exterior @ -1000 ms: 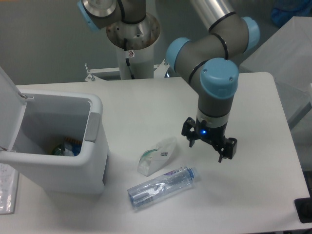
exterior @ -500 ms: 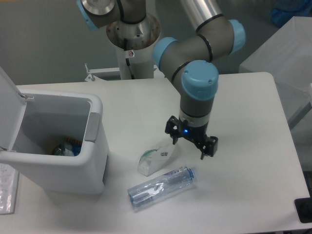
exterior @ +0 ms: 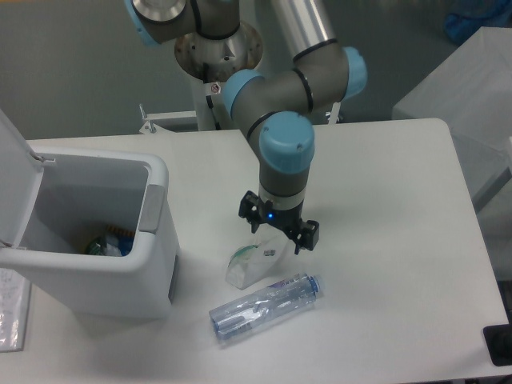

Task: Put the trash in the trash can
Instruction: 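Move the gripper over the white tissue packet and lower it, then close the gripper on the white tissue packet, then lift the tissue packet and carry it over the white bin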

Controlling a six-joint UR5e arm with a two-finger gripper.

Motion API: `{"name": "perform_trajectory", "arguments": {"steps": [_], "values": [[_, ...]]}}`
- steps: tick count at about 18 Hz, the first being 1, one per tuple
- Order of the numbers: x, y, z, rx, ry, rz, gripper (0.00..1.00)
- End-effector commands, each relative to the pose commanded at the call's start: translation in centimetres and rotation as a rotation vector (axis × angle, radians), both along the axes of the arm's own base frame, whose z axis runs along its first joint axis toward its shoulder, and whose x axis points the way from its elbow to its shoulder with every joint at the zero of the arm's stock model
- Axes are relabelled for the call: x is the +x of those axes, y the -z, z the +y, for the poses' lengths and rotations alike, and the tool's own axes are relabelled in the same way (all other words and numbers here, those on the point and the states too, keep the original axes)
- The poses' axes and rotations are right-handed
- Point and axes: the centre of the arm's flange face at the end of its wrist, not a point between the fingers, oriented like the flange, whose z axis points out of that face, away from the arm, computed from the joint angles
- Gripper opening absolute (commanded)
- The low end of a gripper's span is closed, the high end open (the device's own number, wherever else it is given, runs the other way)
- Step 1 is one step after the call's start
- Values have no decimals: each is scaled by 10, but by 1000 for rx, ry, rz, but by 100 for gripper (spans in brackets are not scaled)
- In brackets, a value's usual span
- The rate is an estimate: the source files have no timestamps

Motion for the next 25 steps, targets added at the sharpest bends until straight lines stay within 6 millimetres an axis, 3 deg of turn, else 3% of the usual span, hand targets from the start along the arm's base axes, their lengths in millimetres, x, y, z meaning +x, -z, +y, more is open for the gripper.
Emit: {"name": "perform_trajectory", "arguments": {"steps": [2, 5, 6, 14, 25], "values": [[5, 10, 4, -18, 9, -6, 70], [3, 3, 12, 2, 10, -10, 13], [3, 3, 13, 3, 11, -9, 0], [-20, -21, 7, 46, -16, -36, 0], [-65, -131, 11, 156, -64, -222, 0]]}}
